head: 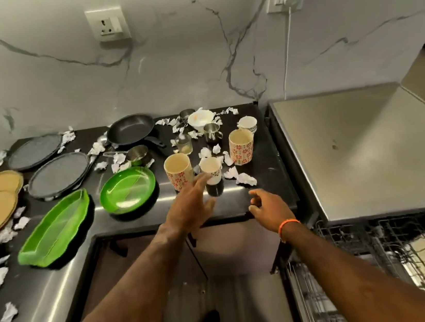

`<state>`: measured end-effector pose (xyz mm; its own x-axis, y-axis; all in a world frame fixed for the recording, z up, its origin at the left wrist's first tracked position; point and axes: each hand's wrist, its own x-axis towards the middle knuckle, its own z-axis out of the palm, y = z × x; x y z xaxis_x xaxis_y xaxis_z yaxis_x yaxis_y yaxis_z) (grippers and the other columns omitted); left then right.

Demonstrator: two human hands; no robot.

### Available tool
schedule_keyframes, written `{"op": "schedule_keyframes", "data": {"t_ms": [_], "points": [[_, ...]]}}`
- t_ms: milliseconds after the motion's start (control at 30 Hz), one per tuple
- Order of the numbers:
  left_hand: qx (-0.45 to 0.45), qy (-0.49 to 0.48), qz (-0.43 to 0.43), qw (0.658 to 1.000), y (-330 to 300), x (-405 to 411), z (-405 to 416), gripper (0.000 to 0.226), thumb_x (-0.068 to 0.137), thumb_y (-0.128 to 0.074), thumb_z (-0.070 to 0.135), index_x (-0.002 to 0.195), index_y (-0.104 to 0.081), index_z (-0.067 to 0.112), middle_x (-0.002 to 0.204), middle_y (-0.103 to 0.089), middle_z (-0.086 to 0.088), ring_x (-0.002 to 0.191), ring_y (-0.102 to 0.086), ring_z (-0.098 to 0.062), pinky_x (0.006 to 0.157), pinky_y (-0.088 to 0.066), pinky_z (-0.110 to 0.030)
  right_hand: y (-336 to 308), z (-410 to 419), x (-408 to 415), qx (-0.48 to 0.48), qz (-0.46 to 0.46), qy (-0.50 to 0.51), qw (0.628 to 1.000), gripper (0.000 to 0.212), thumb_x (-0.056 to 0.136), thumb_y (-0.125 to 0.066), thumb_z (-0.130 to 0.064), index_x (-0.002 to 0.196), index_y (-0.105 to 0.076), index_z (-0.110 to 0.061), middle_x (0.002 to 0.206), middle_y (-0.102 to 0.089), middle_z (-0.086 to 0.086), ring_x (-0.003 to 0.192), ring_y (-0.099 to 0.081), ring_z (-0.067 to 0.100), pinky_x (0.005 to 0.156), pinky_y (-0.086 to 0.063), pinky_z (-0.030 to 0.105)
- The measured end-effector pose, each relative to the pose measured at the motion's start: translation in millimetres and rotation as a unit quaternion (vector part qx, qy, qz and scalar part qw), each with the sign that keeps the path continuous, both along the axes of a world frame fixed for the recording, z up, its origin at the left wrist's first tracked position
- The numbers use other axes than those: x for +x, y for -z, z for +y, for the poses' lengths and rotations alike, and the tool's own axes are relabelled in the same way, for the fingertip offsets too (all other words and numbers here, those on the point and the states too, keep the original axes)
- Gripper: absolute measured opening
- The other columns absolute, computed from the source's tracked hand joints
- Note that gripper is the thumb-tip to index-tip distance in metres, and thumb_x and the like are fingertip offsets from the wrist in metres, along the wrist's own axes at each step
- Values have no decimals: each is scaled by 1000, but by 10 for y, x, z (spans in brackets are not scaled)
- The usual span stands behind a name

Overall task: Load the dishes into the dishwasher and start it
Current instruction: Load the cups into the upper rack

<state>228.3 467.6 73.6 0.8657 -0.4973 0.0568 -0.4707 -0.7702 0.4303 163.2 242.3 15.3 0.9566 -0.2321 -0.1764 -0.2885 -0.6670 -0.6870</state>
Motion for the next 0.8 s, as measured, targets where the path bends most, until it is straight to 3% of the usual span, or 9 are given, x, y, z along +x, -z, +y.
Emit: {"op": "schedule_keyframes", "data": {"t_ms": [100,200,333,500,667,800], "points": [[-7,46,-43,998,-103,392,-85,68,96,-66,31,155,-34,20,162,-34,-5,148,-32,-23,120,-30,-44,-109,-41,240,-12,-18,46,999,42,88,-64,-22,130,-61,-21,112,-69,-2,104,-64,18,94,-50,32],[-6,82,-56,995,-189,809,-208,68,96,-63,36,156,-32,23,163,-33,-3,148,-33,-23,119,-31,-41,-184,-113,500,-32,-23,83,996,42,89,-66,-27,130,-61,-22,118,-70,-1,110,-65,19,97,-50,33],[17,120,-18,992,-235,1260,-420,76,95,-63,39,159,-25,21,165,-30,-2,149,-31,-23,121,-31,-40,-332,-215,869,-48,-9,120,992,56,86,-71,-26,140,-53,-20,127,-66,0,117,-61,18,100,-46,31],[26,157,31,987,-237,1723,-751,81,91,-72,35,157,-27,18,157,-41,-4,142,-40,-22,114,-35,-34,-407,-303,1325,-19,19,161,987,71,87,-73,-21,150,-40,-17,148,-52,3,135,-50,19,111,-39,33],[-3,193,90,977,-125,2100,-1107,98,80,-82,38,157,-26,16,156,-43,-6,142,-43,-24,117,-34,-35,-317,-267,1515,9,30,175,984,68,87,-57,-6,151,-39,-22,151,-49,3,133,-51,23,111,-41,33],[-16,207,71,976,-11,2219,-1267,94,77,-81,52,153,-34,21,145,-55,-7,128,-55,-23,105,-46,-37,-236,-165,1519,36,21,184,982,77,88,-53,-2,157,-30,-28,154,-45,1,137,-48,21,114,-37,30]]}}
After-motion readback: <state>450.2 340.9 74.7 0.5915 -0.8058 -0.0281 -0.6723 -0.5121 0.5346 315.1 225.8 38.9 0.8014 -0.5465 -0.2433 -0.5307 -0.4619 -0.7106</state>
